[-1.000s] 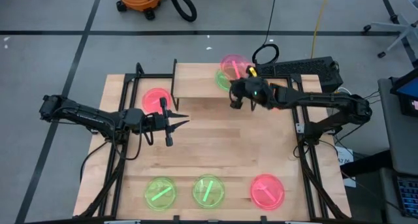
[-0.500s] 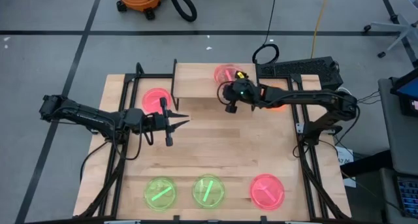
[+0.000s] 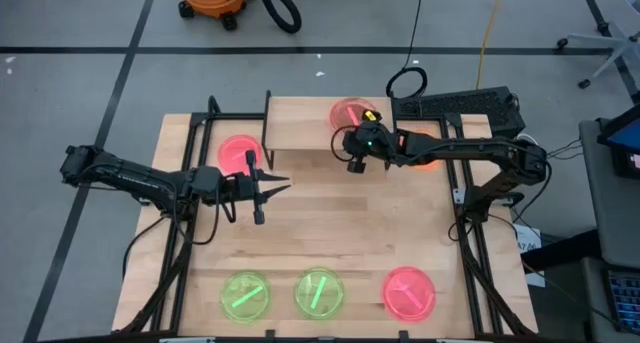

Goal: Place and stack plates onto a shelf
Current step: Stack the pink plate on top of the green plate on the shelf, then stack the pink plate on top of the pink plate on the shelf

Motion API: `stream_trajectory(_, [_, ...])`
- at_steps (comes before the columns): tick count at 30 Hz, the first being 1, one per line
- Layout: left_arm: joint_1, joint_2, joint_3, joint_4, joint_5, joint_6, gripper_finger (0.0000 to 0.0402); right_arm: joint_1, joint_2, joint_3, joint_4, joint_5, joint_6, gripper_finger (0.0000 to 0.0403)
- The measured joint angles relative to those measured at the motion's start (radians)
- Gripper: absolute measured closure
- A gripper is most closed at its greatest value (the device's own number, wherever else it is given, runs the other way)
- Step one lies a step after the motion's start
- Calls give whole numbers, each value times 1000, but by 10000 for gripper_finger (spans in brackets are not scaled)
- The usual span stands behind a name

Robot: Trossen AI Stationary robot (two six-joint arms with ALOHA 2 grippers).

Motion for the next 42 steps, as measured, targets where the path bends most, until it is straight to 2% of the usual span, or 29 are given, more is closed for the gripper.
stream_trajectory(7, [0, 0, 0, -3, 0, -5, 321, 13, -27, 0, -28, 2, -27, 295])
stream_trajectory(13, [0, 0, 0, -6, 0, -5, 321, 63, -110, 0, -32, 0, -47, 287])
stream_trajectory(18, [0, 0, 1, -17, -2, -29, 321, 118, -224, 0, -53, -3, 57, 287])
stream_trajectory(20, [0, 0, 1, -52, -40, -67, 321, 152, -278, -19, -57, -33, 120, 287])
stream_trajectory(23, [7, 0, 1, -154, -157, -130, 321, 212, -354, -102, 5, -102, 169, 287])
stream_trajectory(28, [39, 0, 2, -414, -316, -312, 321, 311, -471, -311, 220, -108, 160, 287])
stream_trajectory(36, [114, -3, 28, -832, -328, -639, 321, 363, -636, -586, 565, -105, 117, 287])
stream_trajectory(42, [206, 31, 28, -981, -331, -783, 321, 363, -731, -656, 660, -105, 82, 287])
